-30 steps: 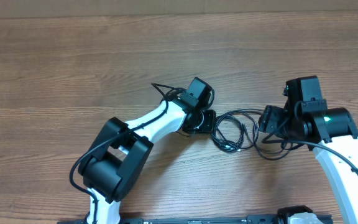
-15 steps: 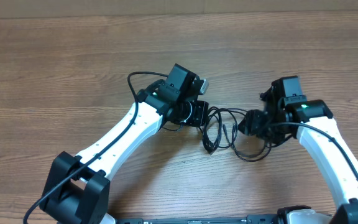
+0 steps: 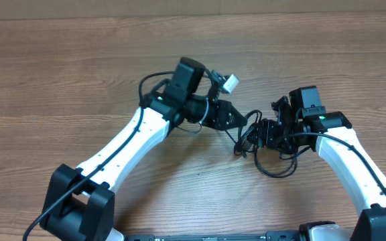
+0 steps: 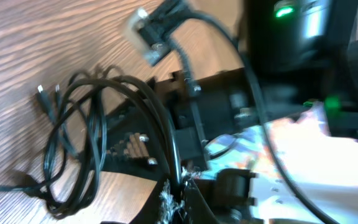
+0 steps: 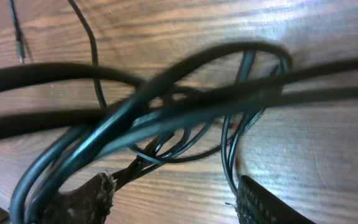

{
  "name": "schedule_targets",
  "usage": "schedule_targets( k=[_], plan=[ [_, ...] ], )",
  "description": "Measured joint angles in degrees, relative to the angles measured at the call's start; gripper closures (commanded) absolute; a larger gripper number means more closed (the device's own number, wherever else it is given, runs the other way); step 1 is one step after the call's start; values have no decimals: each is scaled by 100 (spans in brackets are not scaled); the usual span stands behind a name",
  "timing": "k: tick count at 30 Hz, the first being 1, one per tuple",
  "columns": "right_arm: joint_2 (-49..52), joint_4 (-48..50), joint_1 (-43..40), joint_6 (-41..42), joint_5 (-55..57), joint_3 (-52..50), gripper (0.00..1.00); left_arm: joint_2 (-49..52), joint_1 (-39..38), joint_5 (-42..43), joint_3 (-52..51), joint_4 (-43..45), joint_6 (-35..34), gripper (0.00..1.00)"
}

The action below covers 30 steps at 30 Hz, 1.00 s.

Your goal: Untangle cables

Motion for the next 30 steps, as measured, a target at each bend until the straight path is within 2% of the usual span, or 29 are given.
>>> schedule_targets(
  k=[6,10,12,20,25,30],
  plan=[
    [0,81,0,-15,-26,-2,42,0,555,1075,0,192,-74,96],
    [0,96,0,-15,-35,-2,41,-9,852,1464,0,372,-195,96],
    [0,44,0,-15,-42,-2,41,-22,931,1045,9,98,-168,96],
    [0,28,0,-50,-122,-4,37,-22,994,-1965,15,-1720,0,96],
    [0,251,0,-396,-874,-7,38,-31,914,-2597,15,-1923,367,96],
    [0,282,0,-472,-1119,-7,38,-31,389,-2474,15,-1790,1047,96]
  ],
)
